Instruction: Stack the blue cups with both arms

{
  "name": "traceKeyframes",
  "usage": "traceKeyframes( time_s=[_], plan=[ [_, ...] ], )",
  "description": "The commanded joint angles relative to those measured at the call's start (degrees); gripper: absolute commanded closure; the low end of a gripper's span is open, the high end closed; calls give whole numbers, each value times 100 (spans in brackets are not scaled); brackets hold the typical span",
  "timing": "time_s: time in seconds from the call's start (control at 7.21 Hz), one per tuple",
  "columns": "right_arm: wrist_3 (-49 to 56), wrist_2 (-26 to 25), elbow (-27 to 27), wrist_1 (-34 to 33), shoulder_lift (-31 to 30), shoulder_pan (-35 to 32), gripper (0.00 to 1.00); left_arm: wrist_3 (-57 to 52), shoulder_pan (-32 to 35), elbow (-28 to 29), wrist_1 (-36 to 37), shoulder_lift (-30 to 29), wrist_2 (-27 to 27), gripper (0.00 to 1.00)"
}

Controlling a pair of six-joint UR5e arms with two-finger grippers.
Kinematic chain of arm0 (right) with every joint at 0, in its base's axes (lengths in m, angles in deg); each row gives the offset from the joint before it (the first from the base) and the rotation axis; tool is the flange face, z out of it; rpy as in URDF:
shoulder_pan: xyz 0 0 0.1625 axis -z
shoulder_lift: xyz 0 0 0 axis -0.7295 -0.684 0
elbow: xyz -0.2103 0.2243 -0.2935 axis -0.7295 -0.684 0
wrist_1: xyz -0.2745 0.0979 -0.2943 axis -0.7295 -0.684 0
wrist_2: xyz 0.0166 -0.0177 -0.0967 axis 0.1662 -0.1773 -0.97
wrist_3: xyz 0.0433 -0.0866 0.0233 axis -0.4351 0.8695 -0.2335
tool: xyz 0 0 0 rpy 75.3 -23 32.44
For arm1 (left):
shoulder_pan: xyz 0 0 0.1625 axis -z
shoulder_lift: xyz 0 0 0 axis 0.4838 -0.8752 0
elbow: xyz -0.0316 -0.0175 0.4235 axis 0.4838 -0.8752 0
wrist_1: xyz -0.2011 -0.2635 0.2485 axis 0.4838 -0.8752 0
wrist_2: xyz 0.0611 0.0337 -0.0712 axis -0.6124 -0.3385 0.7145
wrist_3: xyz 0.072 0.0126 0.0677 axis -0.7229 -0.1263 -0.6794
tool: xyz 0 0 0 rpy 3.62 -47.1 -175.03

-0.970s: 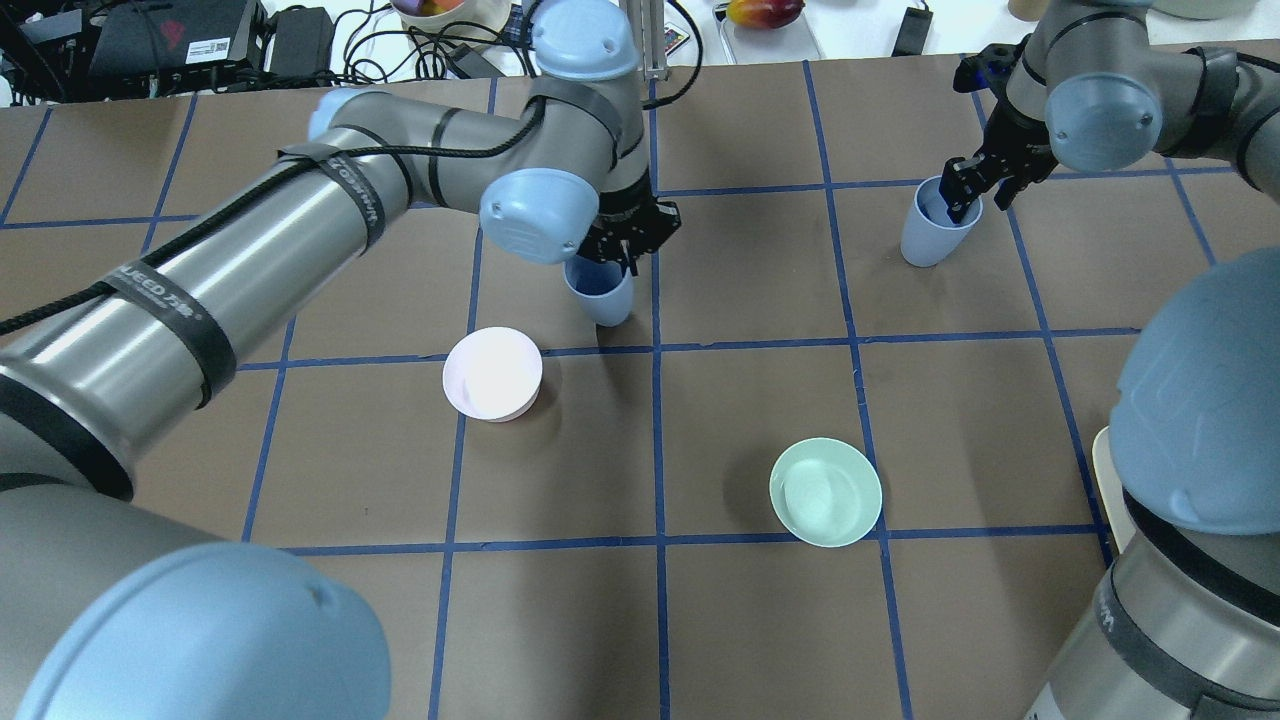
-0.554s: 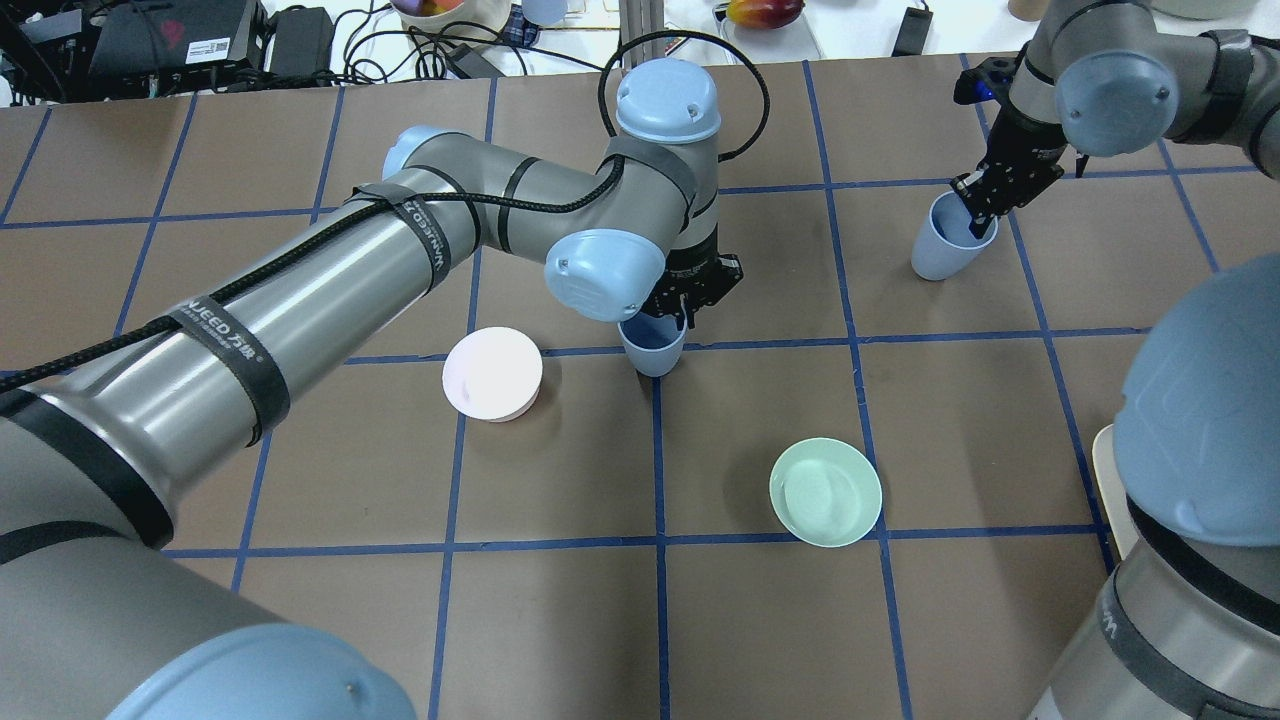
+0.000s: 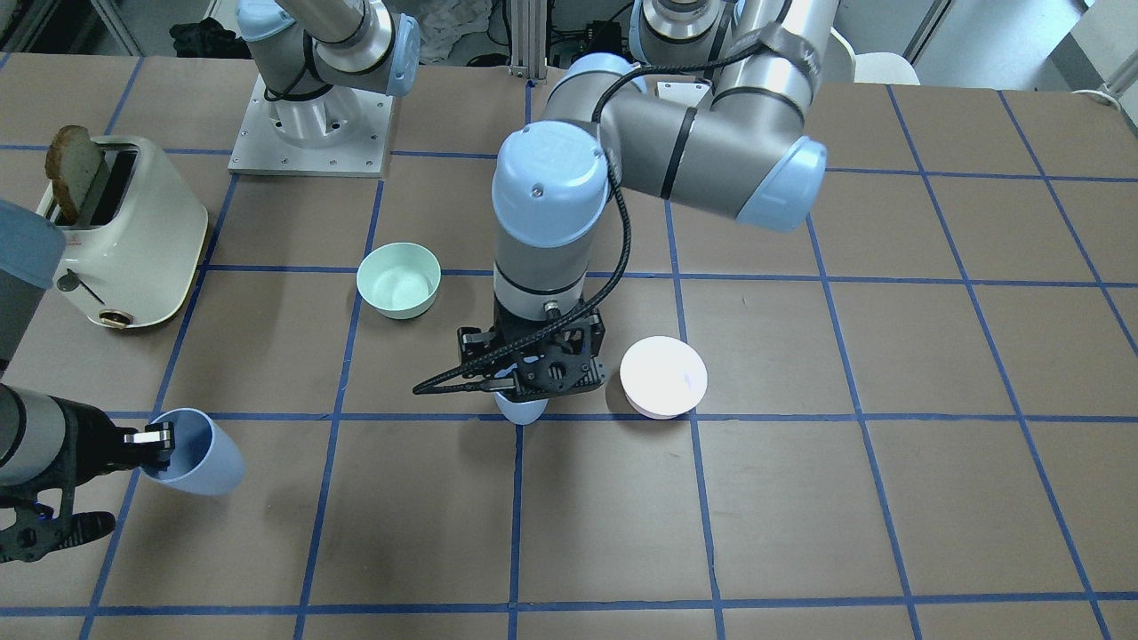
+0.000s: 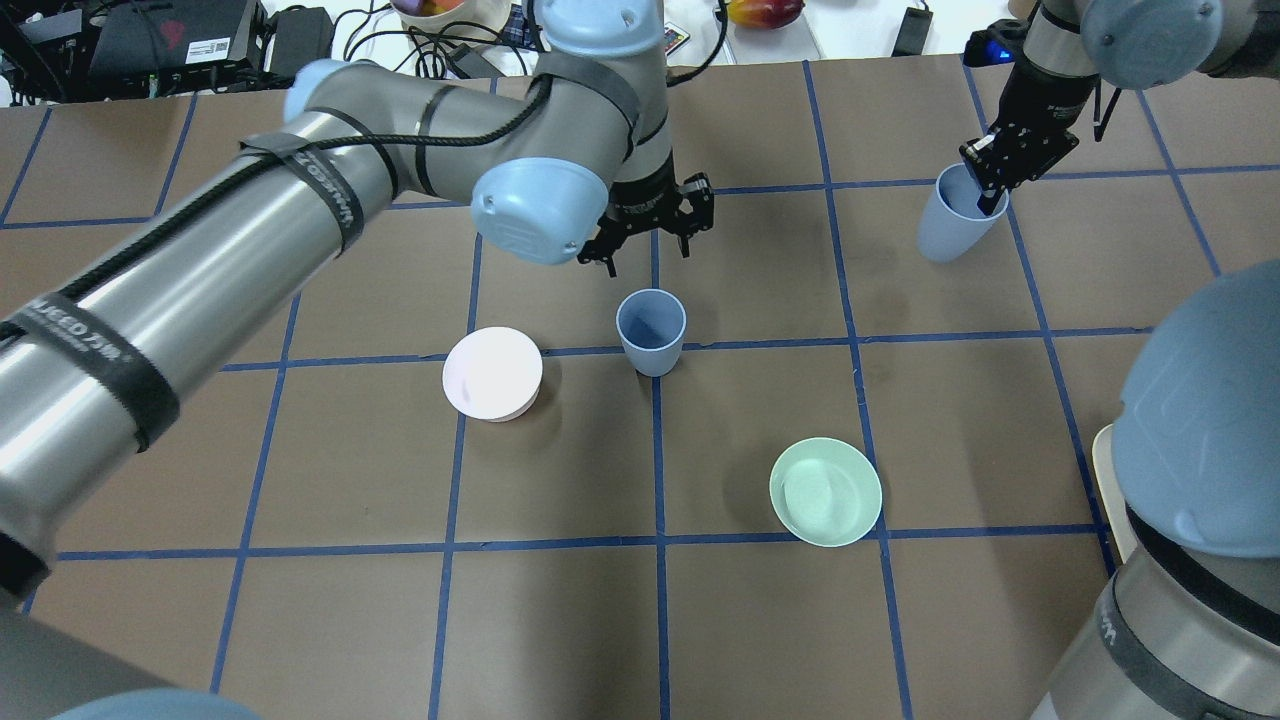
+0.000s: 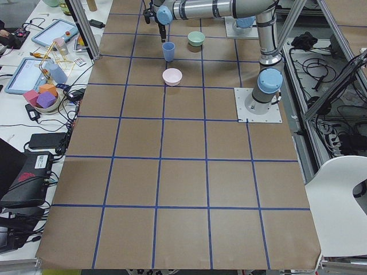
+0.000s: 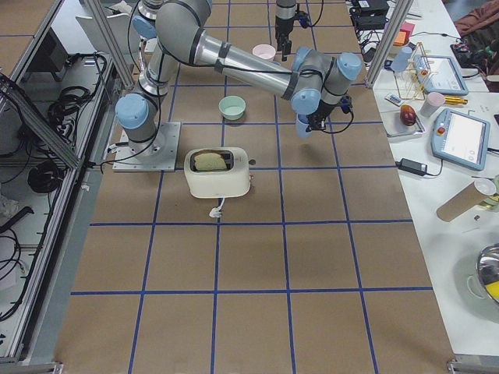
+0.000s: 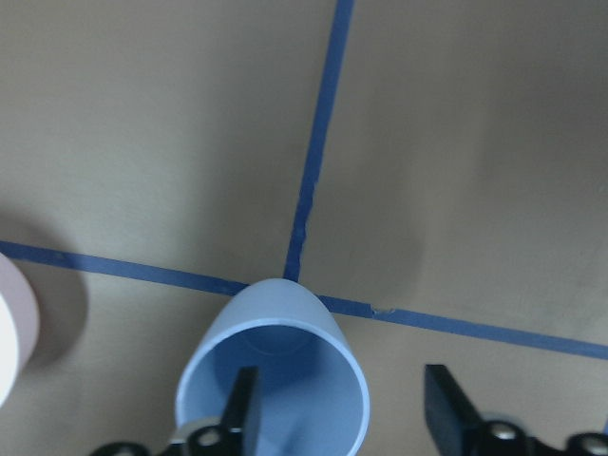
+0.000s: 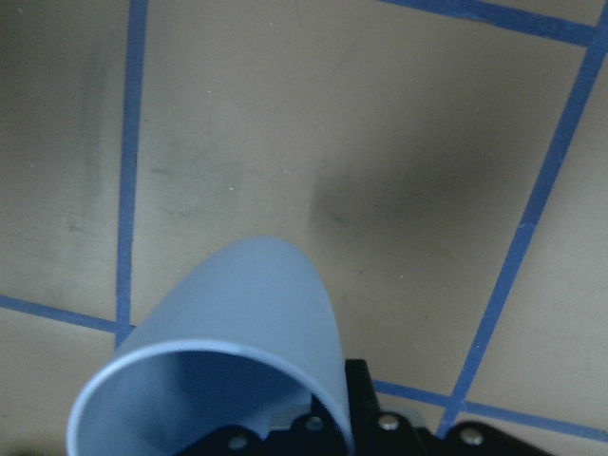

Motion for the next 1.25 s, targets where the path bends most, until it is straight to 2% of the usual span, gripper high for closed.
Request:
traceKeyframes(
  time_s=[0.0,0.14,0.28,0.42,0.55,0.69,0.97,1.11],
  plan=[
    [-964,295,-40,967,-512,-397,100,-1243,-432,486,-1749,817,-267,0],
    [-1674,201,-49,1120,-890,-660,100,-1247,-582,514,-1958,1195,-284,0],
    [-1820,287,-14,1148,-1129,-863,100,-1256,-740,340,-2395,1538,-319,0],
    [-2074,279,-31,1148,-1218,-1309,100,-1308,-1037,-158,-2617,1907,-336,0],
    [-2798,314,-23,1105,-1315,-1800,100,-1918,-1371,-580,-2558,2259,-337,0],
    [-3162,323,-14,1078,-1298,-2136,100,-2559,-1775,-741,-2227,2410,-284,0],
    [-3254,332,196,1026,-1298,-2384,100,-2654,-2033,-769,-1560,2351,-223,0],
    [-3254,332,354,590,-1290,-2559,100,-2654,-2016,-752,-1408,2263,-231,0]
  ],
)
